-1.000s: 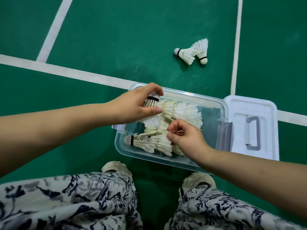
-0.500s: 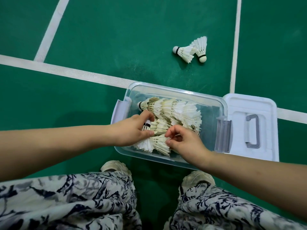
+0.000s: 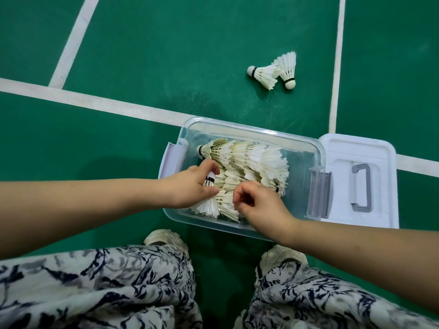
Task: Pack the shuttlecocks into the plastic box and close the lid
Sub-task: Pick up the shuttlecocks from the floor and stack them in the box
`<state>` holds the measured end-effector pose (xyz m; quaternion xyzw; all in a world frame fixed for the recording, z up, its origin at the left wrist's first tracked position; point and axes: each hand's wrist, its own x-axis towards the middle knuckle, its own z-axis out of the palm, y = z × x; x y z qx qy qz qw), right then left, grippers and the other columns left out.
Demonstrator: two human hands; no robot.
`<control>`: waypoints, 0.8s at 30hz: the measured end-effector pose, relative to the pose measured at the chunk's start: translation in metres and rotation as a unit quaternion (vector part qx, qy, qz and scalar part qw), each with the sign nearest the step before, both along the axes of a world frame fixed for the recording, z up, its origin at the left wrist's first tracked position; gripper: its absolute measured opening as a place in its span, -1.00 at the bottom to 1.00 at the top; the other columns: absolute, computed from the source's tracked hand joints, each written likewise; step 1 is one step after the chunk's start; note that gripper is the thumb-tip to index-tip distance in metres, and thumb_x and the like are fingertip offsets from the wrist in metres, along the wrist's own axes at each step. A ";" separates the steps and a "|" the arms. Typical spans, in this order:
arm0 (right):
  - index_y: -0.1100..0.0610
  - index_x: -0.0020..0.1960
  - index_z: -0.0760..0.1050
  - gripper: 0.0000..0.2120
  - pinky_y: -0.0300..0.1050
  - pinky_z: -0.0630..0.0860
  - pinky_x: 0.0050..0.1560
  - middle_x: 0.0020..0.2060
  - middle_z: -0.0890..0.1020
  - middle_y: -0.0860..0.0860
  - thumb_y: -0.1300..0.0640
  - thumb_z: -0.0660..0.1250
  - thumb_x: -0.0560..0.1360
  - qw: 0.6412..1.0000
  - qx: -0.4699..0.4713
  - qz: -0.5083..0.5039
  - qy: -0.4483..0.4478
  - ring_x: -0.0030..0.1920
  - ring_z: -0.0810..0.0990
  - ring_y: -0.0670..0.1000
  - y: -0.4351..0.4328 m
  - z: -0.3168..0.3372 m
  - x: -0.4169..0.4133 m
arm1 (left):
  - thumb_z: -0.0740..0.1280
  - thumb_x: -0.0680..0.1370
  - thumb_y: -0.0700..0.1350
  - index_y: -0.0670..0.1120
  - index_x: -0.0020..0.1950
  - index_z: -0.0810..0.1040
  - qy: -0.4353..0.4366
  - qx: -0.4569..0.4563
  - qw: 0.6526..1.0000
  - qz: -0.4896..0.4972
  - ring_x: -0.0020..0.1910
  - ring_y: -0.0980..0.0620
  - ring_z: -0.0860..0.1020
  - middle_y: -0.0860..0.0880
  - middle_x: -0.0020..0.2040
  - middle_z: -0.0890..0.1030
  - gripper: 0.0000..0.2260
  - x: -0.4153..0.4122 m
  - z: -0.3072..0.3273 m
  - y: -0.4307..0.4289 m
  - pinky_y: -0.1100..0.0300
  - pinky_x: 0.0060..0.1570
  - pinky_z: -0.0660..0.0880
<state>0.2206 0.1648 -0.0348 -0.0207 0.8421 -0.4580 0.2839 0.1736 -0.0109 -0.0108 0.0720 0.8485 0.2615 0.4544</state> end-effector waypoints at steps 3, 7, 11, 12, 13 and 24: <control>-0.13 -0.32 0.35 -0.61 -0.32 0.38 -0.17 -0.26 0.46 -0.16 0.35 0.30 0.43 1.000 0.001 -0.005 0.002 -0.24 0.43 -0.19 0.000 -0.001 0.002 | 0.21 0.55 0.02 0.06 0.11 0.20 0.006 0.007 1.000 0.020 -0.34 0.04 0.42 -0.14 0.11 0.45 -0.77 -0.001 0.003 -0.001 0.17 -0.31 0.36; -0.12 -0.25 0.38 -0.66 -0.27 0.42 -0.10 -0.21 0.47 -0.12 0.33 0.27 0.45 0.998 0.021 0.043 -0.029 -0.18 0.47 -0.11 -0.001 -0.004 0.000 | 0.22 0.54 0.02 0.06 0.11 0.21 0.027 0.024 0.999 0.021 -0.41 0.12 0.36 -0.06 -0.04 0.43 -0.77 -0.002 0.009 0.001 0.28 -0.37 0.30; -0.07 -0.14 0.43 -0.74 -0.24 0.44 -0.05 -0.15 0.46 -0.10 0.31 0.27 0.47 0.996 0.038 0.076 -0.030 -0.13 0.47 -0.08 0.001 -0.001 -0.003 | 0.24 0.53 0.03 0.10 0.09 0.21 0.056 0.059 0.996 0.031 -0.37 0.09 0.39 0.11 -0.21 0.37 -0.76 -0.004 0.016 0.004 0.19 -0.29 0.34; -0.07 -0.15 0.43 -0.75 -0.22 0.46 -0.03 -0.13 0.48 -0.08 0.30 0.28 0.46 0.996 0.032 0.077 -0.029 -0.12 0.48 -0.08 0.002 0.000 -0.003 | 0.25 0.53 0.03 0.10 0.10 0.22 0.063 0.068 0.995 0.034 -0.35 0.09 0.40 0.12 -0.22 0.37 -0.76 -0.005 0.017 0.004 0.19 -0.29 0.34; -0.08 -0.17 0.42 -0.75 -0.21 0.47 -0.02 -0.12 0.50 -0.06 0.28 0.31 0.46 0.997 0.022 0.072 -0.026 -0.11 0.50 -0.07 0.003 0.002 -0.003 | 0.25 0.52 0.02 0.09 0.11 0.23 0.069 0.076 0.994 0.035 -0.36 0.12 0.40 0.15 -0.23 0.36 -0.75 -0.006 0.017 0.005 0.23 -0.30 0.34; 0.10 -0.24 0.48 -0.81 -0.30 0.40 -0.40 -0.42 0.48 -0.01 0.14 0.24 0.54 0.961 -0.151 -0.182 -0.144 -0.38 0.46 -0.05 0.020 0.024 -0.011 | 0.37 0.44 0.00 0.02 0.02 0.20 0.139 0.120 0.981 0.066 -0.43 0.12 0.34 0.06 -0.35 0.39 -0.64 -0.008 0.024 0.028 0.34 -0.46 0.29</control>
